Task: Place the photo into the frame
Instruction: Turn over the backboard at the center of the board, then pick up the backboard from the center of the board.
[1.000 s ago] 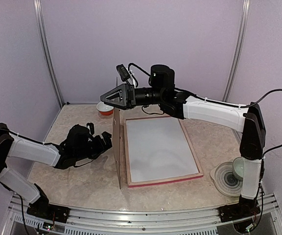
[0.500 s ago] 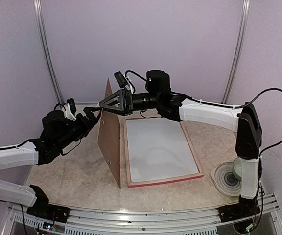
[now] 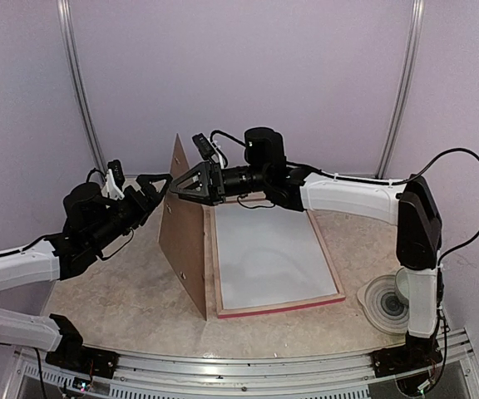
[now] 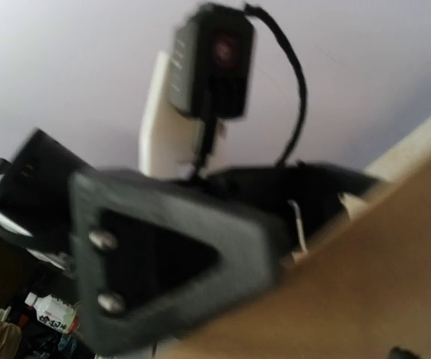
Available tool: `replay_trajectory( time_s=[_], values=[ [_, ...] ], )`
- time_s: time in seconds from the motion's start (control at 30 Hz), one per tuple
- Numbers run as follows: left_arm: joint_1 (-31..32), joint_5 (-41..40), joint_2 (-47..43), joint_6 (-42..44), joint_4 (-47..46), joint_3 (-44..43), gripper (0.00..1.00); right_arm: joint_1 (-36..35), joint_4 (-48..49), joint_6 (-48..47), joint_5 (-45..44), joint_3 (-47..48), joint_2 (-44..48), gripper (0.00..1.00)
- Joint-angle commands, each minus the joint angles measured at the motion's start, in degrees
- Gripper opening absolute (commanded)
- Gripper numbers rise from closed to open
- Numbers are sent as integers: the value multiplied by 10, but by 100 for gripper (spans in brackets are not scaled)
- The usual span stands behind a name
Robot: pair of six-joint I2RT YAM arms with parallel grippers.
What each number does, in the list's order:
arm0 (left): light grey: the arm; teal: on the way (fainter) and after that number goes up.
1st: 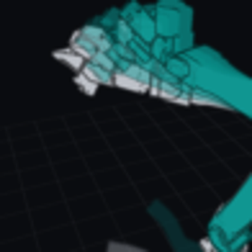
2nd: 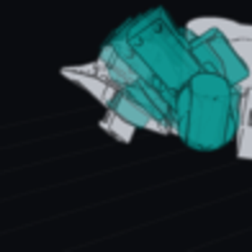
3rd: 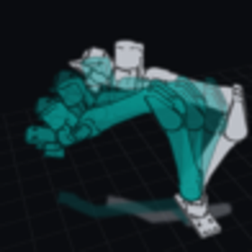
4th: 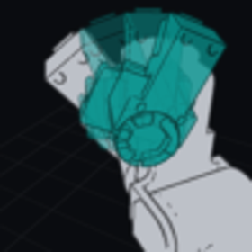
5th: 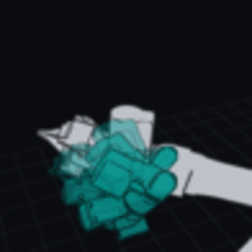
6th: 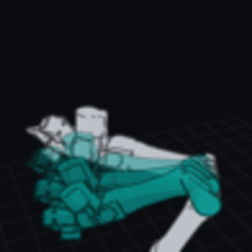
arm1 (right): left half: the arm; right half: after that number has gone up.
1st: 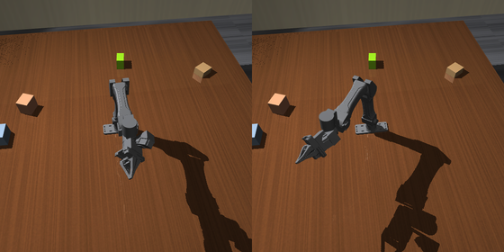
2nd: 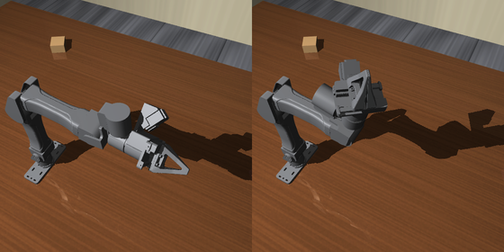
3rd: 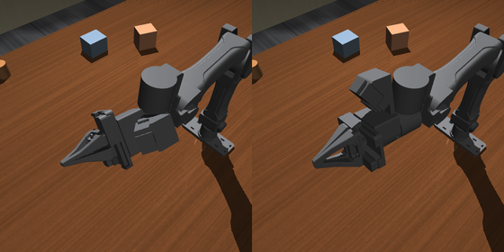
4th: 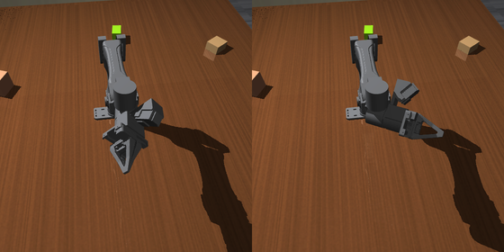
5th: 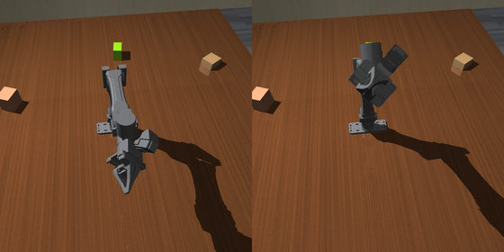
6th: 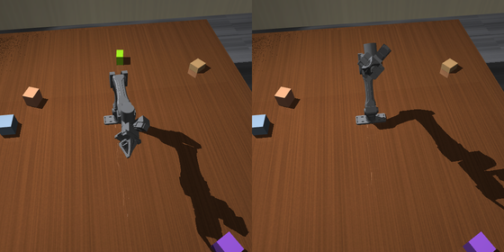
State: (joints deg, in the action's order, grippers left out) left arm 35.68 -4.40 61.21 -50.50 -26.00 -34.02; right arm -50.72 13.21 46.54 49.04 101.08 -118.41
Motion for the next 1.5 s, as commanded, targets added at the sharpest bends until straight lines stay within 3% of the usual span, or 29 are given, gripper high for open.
replay_trajectory(
  time_s=[0.0, 0.47, 0.9, 1.47],
  values=[
    [-4, 9, -11, 9, 25, -15, 99, 3, 4, -3, -1, -32, -3, 99],
    [-20, 21, -50, -24, 67, -16, 96, 17, 40, 1, -6, -131, -7, 99],
    [-39, 22, -56, -46, 190, -60, 75, 25, 43, -4, -12, -169, -2, 99],
    [-96, 132, -24, -22, 378, -148, 55, 30, 18, -29, -23, -194, 9, 99]
  ],
)
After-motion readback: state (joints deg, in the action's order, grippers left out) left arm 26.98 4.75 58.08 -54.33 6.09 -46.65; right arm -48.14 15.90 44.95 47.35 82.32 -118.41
